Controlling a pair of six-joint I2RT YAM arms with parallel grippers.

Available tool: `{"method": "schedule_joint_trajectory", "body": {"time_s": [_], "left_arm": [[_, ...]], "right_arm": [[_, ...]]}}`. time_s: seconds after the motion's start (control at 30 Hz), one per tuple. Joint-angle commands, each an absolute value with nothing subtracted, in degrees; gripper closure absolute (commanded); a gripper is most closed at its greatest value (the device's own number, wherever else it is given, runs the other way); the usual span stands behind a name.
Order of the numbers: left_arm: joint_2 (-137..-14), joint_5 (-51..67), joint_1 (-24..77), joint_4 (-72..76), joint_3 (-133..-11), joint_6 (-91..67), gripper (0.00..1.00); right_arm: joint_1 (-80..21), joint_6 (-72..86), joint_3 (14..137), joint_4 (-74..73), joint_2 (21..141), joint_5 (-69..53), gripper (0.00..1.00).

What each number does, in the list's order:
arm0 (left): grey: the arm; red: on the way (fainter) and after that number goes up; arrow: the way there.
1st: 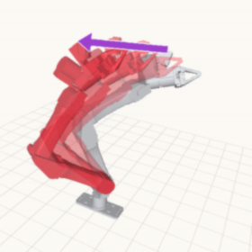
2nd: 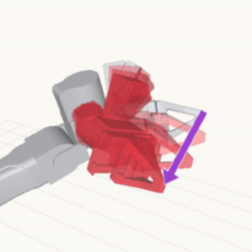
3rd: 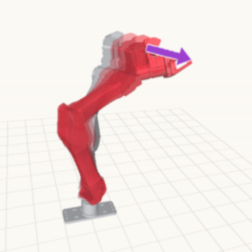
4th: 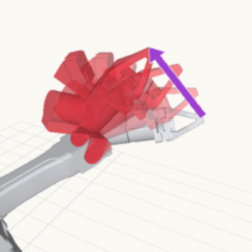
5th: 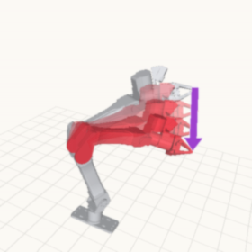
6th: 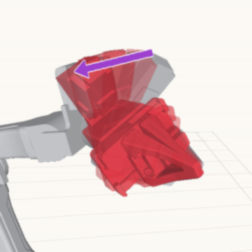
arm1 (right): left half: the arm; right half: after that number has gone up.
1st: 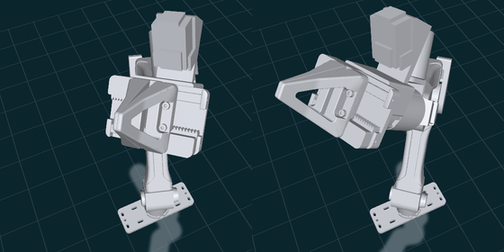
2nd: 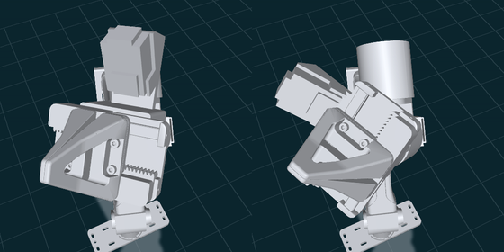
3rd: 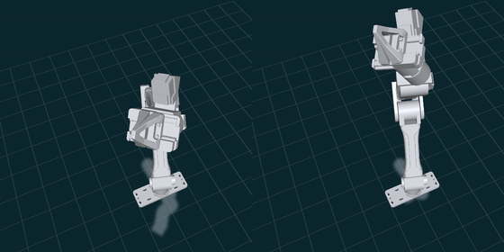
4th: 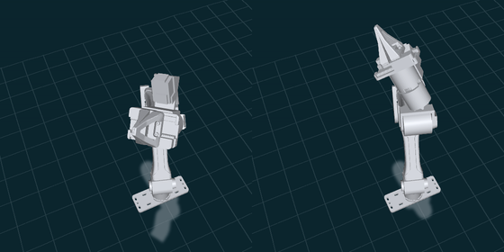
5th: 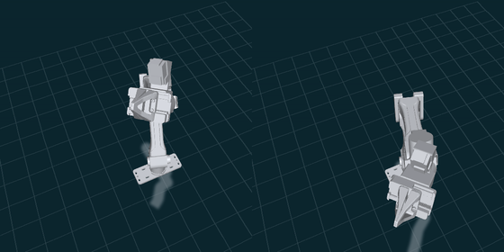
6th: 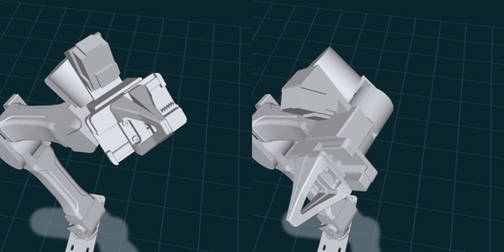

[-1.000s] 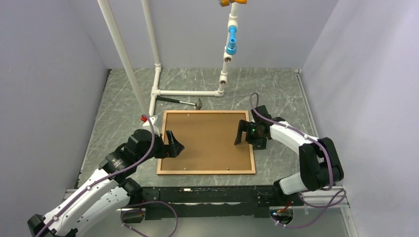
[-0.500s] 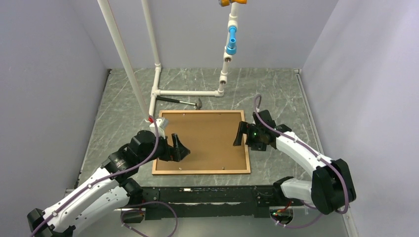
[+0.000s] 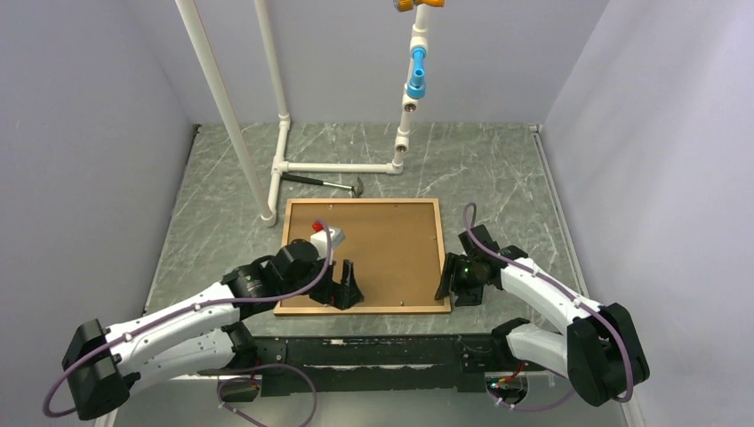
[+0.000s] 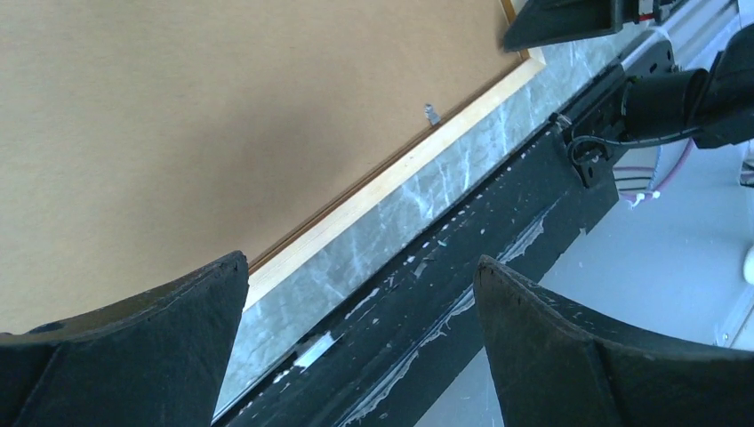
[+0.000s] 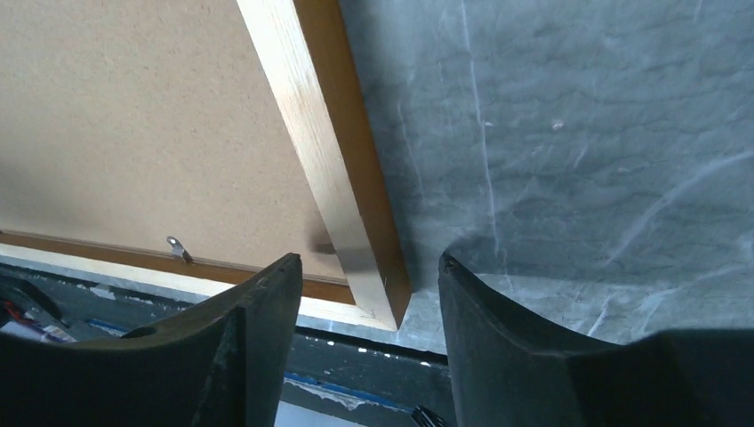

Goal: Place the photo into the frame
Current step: Move the photo frame to the center of the board, then turn over the photo frame at the center of the board.

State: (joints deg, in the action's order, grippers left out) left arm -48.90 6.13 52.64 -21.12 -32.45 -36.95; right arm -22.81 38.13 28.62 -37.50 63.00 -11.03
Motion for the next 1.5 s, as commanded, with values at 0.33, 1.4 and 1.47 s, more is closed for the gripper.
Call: {"method": "schedule_joint_trajectory", "body": {"time_s": [0.33, 1.4, 1.47], "left_arm": [[-78.1, -7.6, 70.6, -23.0, -56.0, -30.3, 0.01], [-76.2, -39.7, 89.8, -38.1, -60.7, -23.0, 0.02], [-77.1, -41.5, 90.7, -39.2, -60.6, -23.2, 0.04]], "right_arm": [[-25.5, 40.8, 23.2, -35.5, 64.4, -12.2, 0.81], [-25.5, 36.9, 43.7, -50.3, 57.7, -17.8, 1.00], [-25.4, 37.0, 44.9, -51.5, 57.0, -18.4, 1.00]]}}
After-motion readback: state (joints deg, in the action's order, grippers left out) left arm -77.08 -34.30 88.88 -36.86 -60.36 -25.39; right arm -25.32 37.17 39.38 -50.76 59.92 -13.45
